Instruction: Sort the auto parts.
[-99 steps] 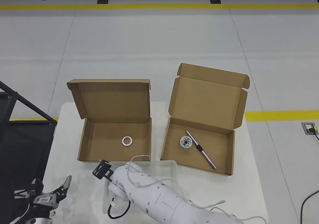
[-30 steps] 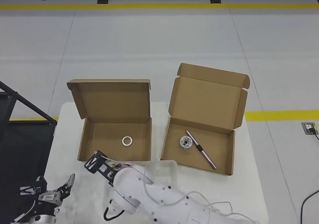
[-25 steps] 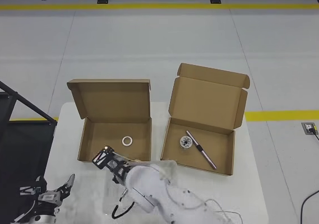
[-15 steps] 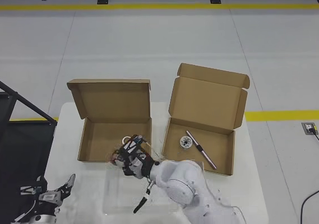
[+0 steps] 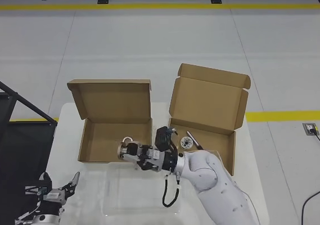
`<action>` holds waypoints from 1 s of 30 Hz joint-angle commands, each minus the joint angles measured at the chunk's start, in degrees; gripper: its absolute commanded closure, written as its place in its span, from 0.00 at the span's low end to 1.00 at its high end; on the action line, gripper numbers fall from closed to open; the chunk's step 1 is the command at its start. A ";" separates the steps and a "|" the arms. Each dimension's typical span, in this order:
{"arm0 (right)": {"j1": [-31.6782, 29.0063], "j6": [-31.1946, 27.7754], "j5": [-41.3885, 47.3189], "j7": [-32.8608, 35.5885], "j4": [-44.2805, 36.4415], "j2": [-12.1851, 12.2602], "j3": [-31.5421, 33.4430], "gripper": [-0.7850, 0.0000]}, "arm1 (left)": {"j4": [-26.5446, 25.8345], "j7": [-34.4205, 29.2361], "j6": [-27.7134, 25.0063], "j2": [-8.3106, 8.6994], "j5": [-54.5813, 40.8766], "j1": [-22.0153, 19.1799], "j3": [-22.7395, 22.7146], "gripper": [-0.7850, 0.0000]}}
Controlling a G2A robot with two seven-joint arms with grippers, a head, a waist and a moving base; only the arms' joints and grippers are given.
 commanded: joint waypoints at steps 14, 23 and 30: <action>10.17 47.56 -16.38 15.99 0.56 -4.25 -14.71 1.00 | -0.25 0.78 -0.70 -0.15 -0.79 0.40 0.37 0.00; 20.73 60.89 -17.86 22.22 18.23 -10.55 -25.49 1.00 | -0.27 1.04 -0.70 -0.19 -1.08 0.81 -0.11 0.00; 26.10 64.86 -16.04 21.91 31.74 -16.25 -30.63 1.00 | -0.65 0.96 -0.80 -0.22 -0.62 1.02 -0.08 0.00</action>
